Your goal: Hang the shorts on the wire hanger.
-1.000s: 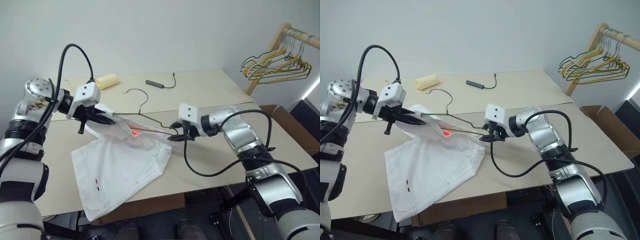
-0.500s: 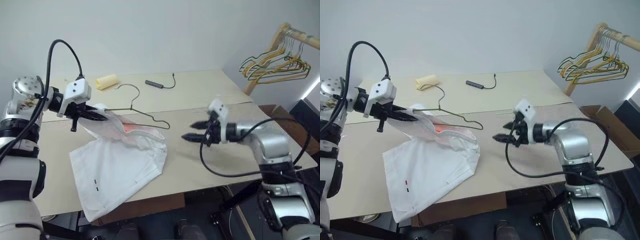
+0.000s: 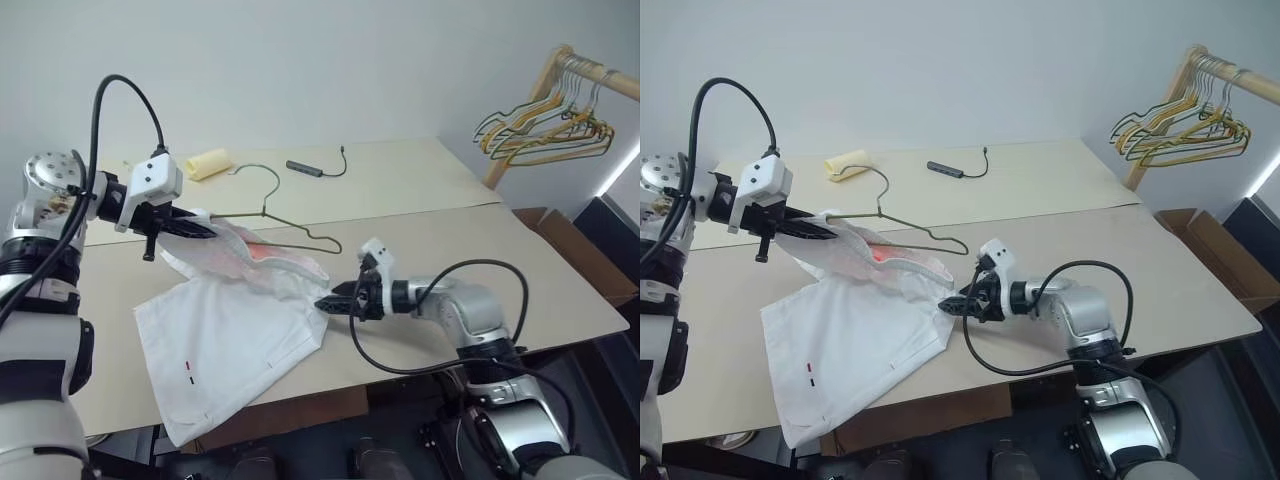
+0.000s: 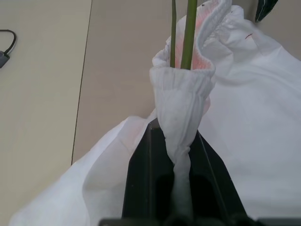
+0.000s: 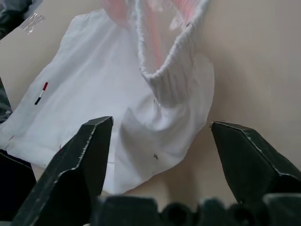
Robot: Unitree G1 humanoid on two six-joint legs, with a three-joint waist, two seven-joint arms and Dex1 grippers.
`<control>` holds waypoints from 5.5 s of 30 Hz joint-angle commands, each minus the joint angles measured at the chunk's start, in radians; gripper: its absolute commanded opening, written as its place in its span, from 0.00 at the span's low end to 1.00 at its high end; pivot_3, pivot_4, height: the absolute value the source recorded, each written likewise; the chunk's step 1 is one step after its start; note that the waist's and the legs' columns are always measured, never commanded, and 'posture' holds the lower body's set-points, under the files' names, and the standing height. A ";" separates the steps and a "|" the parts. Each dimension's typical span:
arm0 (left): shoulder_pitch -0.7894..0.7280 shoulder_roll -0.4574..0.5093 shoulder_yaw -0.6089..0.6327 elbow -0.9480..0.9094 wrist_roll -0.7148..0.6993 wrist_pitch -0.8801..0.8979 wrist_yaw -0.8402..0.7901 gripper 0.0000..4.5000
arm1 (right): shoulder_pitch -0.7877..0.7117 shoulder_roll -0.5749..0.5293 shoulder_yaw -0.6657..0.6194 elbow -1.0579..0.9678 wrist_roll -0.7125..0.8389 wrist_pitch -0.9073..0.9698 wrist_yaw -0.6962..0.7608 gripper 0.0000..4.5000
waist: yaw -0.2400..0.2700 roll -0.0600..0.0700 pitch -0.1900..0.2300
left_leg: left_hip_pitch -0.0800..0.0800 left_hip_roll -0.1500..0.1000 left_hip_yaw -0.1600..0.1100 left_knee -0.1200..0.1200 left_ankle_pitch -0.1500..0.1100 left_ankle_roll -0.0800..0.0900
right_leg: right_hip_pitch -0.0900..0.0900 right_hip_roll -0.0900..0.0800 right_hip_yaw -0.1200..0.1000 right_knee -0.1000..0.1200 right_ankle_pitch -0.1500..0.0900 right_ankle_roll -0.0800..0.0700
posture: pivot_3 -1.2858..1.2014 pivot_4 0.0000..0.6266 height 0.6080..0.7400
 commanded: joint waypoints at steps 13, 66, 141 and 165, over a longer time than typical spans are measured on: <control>0.041 0.071 0.019 -0.091 -0.123 0.002 -0.002 0.00 | -0.046 -0.018 -0.092 0.054 0.046 -0.019 -0.075 0.01 | -0.001 0.000 0.000 | 0.000 0.000 0.000 0.000 0.000 0.000 | 0.000 0.000 0.000 0.000 0.000 0.000 | 0.54 0.00 1.00; 0.075 0.124 -0.032 -0.069 -0.124 -0.042 -0.002 0.00 | -0.156 -0.312 -0.025 0.168 -0.021 -0.221 0.135 0.01 | 0.001 0.000 0.000 | 0.000 0.000 0.000 0.000 0.000 0.000 | 0.000 0.000 0.000 0.000 -0.001 0.001 | 0.54 0.00 1.00; 0.127 0.007 0.144 -0.221 -0.033 -0.021 0.000 0.00 | -0.435 -0.175 0.219 0.028 -0.221 -0.295 0.222 0.01 | -0.002 0.000 0.000 | -0.009 0.000 0.001 0.004 0.000 0.000 | -0.012 0.000 0.001 0.006 0.000 -0.001 | 0.53 0.00 1.00; 0.149 -0.116 0.455 -0.200 -0.299 0.055 0.177 1.00 | -0.275 -0.275 -0.029 -0.070 -0.136 -0.051 0.023 0.00 | -0.016 0.000 0.000 | -0.011 0.000 0.001 0.007 0.000 0.000 | -0.011 -0.001 0.000 0.006 0.000 -0.001 | 0.50 0.00 1.00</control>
